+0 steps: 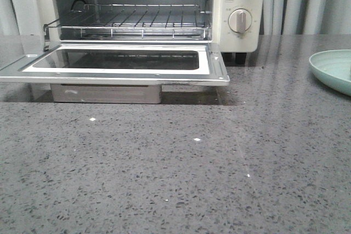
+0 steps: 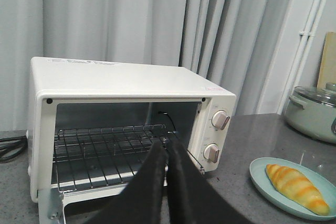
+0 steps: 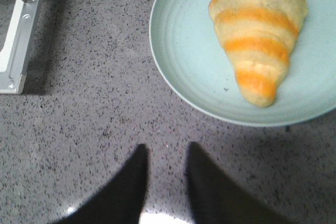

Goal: Put bread in oven
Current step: 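Withdraw the left gripper and move the right gripper over the bread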

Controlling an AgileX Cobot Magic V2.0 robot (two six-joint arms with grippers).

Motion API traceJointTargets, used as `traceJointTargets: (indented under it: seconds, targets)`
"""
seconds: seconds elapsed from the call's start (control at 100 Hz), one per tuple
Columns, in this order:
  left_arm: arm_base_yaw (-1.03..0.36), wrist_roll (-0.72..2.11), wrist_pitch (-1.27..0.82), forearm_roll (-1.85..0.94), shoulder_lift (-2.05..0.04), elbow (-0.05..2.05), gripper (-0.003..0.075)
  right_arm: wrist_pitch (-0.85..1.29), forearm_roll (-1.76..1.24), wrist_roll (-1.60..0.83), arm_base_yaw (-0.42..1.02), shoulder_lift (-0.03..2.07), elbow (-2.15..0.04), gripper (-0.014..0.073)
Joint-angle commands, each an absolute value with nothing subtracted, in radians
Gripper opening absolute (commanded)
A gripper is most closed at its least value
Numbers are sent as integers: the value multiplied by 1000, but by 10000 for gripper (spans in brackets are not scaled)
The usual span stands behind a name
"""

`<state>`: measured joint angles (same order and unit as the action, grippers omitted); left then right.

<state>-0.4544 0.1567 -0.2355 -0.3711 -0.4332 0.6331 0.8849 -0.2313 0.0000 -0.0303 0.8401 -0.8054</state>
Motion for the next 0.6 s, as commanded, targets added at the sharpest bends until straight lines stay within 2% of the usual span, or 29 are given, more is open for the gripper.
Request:
traceJointTargets:
  seconds: [0.0, 0.05, 0.09, 0.35, 0.59]
  targets:
    - [-450, 151, -191, -374, -436, 667, -22, 858, -240, -23, -27, 904, -893, 481]
    - [-450, 151, -197, -374, -436, 667, -22, 862, -240, -23, -27, 948, -930, 561]
    - [-450, 151, -198, -374, -436, 667, -22, 867, -234, -23, -27, 988, -953, 585]
    - [-450, 151, -203, -372, -436, 667, -22, 948, -154, -23, -27, 1215, -1131, 505]
    - [-450, 151, -224, -372, -436, 667, -22, 955, -25, -23, -27, 1318, -1237, 497]
